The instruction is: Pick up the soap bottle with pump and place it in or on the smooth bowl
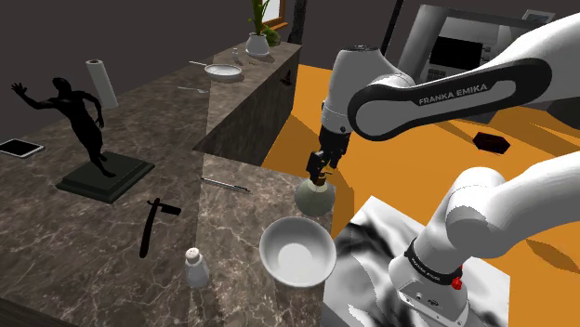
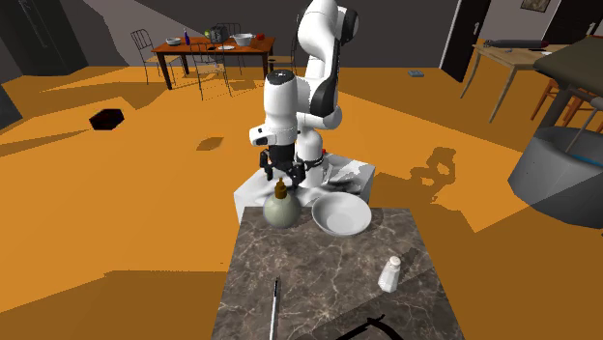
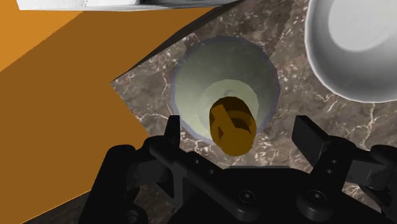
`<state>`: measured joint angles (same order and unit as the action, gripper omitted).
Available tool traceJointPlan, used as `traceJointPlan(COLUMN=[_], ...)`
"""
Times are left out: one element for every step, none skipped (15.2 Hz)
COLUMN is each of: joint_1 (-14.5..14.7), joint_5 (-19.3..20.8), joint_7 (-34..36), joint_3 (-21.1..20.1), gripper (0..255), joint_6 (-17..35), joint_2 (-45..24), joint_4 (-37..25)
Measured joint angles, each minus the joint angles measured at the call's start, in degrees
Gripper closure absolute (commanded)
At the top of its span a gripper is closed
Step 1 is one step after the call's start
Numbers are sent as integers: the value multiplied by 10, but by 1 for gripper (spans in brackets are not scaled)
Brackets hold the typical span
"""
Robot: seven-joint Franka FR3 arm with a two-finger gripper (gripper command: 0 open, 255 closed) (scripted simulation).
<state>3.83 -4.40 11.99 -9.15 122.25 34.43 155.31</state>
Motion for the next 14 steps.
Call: traceJointPlan(joint_1=[0, -1, -1, -1, -1, -1, -1, -1, -1, -1, -1, -1, -1, -1], joint_5=[0, 0, 0, 0, -1, 0, -1, -1, -1, -1, -1, -1, 0, 0], joint_7=[0, -1, 0, 0, 0, 0, 0, 0, 0, 0, 0, 0, 0, 0], joint_3=[0, 0, -1, -2, -2, -2, -2, -3, -3, -3, -3, -3, -3, -3], gripper=[0, 0, 0, 0, 0, 0, 0, 0, 0, 0, 255, 255, 255, 255], joint_6=[10, 20, 30, 38, 41, 43, 44, 45, 46, 46, 46, 46, 46, 46], joint_2=[-4, -7, -15, -18, -19, -21, -21, -22, -22, -22, -22, -22, -22, -22], joint_4=[5, 12, 15, 19, 21, 22, 23, 23, 23, 23, 23, 23, 23, 23])
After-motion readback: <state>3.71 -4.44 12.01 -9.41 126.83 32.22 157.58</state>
